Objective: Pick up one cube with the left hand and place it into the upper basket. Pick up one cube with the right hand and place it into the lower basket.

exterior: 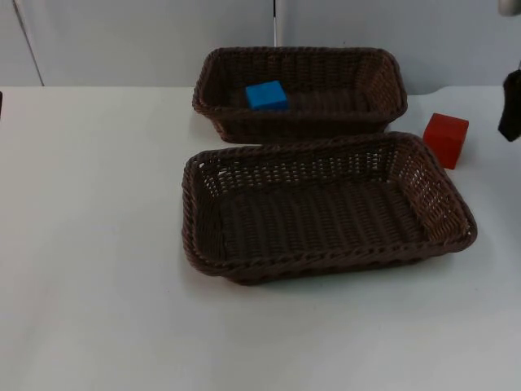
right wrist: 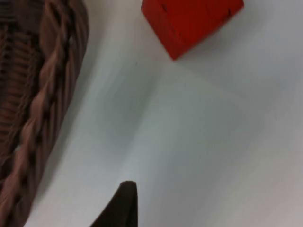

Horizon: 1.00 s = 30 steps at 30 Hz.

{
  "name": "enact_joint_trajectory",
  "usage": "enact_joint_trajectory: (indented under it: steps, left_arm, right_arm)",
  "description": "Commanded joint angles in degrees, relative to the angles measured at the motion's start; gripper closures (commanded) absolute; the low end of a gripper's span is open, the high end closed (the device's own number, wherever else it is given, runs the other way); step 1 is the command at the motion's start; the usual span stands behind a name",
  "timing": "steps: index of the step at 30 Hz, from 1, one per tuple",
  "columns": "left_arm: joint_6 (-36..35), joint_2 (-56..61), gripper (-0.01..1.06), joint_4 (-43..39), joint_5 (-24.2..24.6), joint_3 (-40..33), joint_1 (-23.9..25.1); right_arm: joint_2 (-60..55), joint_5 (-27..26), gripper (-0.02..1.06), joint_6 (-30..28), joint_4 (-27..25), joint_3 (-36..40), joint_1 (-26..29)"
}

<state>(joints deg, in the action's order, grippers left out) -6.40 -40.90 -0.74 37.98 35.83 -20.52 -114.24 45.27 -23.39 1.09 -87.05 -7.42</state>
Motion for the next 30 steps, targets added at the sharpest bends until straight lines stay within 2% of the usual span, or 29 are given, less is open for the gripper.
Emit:
enact_joint_trajectory:
  steps: [1, 3, 6, 7, 11, 19, 25, 30]
  left_arm:
    - [-0.6, 0.3, 0.03, -0.3, -1.0, -0.1, 0.0]
    - [-0.6, 0.3, 0.03, -0.4, -1.0, -0.1, 0.0]
    - [-0.6, 0.3, 0.03, -0.3, -1.2, -0.1, 0.0]
    - [-0.6, 0.3, 0.03, -0.3, -1.2, -0.1, 0.0]
    - [-0.6, 0.3, 0.03, -1.2, -1.5, -0.1, 0.0]
    - [-0.6, 0.3, 0.03, -3.2, -1.5, -0.1, 0.0]
    - [-0.6, 0.3, 0.03, -4.2, -1.8, -0.1, 0.0]
    - [-0.6, 0.3, 0.03, -4.4, -1.9, -0.1, 0.0]
  right_arm:
    - [-3.7, -0.1, -0.01, -3.3, -0.3, -4.3, 0.3]
    - [-5.4, -0.1, -0.01, -4.3, -1.1, -6.1, 0.2]
    - [-10.0, -0.1, -0.01, -10.2, -5.1, -11.1, 0.2]
    - [-10.0, -0.1, -0.01, -10.2, -5.1, -11.1, 0.2]
    - [-16.5, -0.1, -0.01, -18.6, -10.4, -17.9, 0.2]
    - [-24.4, -0.6, -0.01, -23.4, -10.8, -25.3, 0.2]
    - [-28.9, -2.1, -0.01, -29.7, -18.2, -29.2, 0.2]
    - [-29.5, -2.8, -0.01, -30.3, -17.8, -29.2, 0.2]
